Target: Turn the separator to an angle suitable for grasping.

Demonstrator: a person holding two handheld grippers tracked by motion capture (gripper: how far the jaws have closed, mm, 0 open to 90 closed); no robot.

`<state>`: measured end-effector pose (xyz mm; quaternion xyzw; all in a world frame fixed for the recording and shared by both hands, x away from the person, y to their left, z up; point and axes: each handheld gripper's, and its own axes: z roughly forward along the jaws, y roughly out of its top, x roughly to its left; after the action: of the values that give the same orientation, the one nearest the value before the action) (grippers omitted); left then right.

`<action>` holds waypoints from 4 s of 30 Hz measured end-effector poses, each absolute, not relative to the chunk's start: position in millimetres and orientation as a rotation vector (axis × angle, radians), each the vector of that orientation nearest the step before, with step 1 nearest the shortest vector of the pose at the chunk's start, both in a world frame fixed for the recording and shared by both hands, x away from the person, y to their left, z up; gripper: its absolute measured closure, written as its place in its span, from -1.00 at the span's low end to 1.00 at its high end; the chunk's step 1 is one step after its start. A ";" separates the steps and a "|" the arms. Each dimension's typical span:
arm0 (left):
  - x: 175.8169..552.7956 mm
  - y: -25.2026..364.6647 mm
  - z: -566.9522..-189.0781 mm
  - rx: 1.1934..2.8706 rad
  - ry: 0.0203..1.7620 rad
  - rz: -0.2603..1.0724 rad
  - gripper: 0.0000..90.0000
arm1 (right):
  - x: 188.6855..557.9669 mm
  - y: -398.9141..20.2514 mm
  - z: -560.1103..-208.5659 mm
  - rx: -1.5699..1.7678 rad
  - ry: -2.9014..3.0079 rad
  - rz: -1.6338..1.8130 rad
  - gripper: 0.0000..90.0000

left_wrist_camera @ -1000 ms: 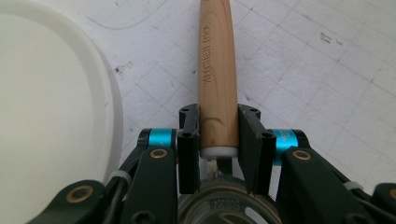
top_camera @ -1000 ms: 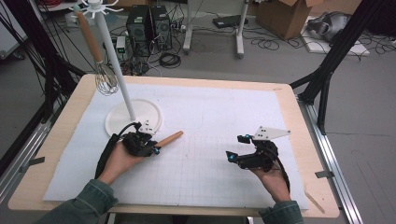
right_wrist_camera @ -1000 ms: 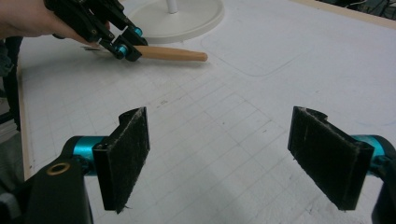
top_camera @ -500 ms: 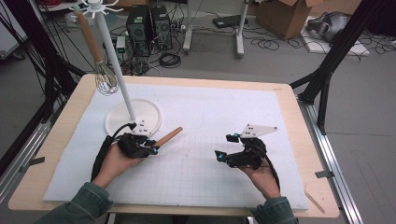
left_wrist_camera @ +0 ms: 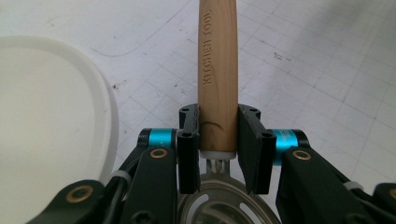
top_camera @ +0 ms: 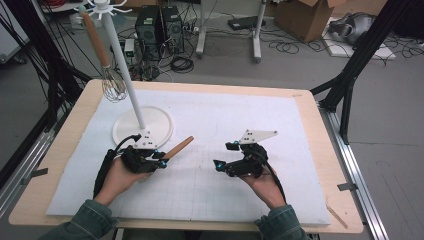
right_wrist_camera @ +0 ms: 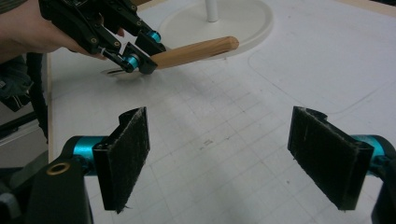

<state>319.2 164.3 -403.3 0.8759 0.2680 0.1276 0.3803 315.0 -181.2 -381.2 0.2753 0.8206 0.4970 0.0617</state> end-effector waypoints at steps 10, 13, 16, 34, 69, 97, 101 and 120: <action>312.4 160.7 -401.0 2.215 0.645 0.307 0.57 | 321.5 -157.6 -384.4 0.829 2.525 1.485 -0.53; 310.7 159.7 -401.4 2.216 0.640 0.305 0.57 | 324.5 -150.4 -386.5 0.830 2.542 1.481 -0.51; 309.3 159.2 -401.6 2.210 0.631 0.299 0.57 | 327.0 -144.2 -388.7 0.841 2.556 1.475 -0.49; 296.3 147.3 -397.3 2.178 0.547 0.262 0.57 | 334.4 -108.0 -392.2 0.845 2.629 1.541 -0.13; 293.6 160.2 -384.2 2.093 0.500 0.146 0.45 | 330.5 -93.9 -366.8 0.732 2.653 1.823 0.56; 297.0 160.0 -372.2 2.022 0.398 0.017 0.53 | 320.6 -84.2 -349.4 0.453 2.633 1.847 0.60; 297.9 162.5 -374.0 2.014 0.366 -0.039 0.44 | 319.1 -80.9 -347.6 0.362 2.668 1.858 0.61; 292.9 165.2 -368.7 1.970 0.382 0.030 0.56 | 318.9 -78.8 -339.3 0.338 2.620 1.856 0.61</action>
<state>292.9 165.2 -368.7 0.8277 0.1605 0.0125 0.5375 318.9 -78.8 -339.3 0.1046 0.8108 0.5742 -0.0435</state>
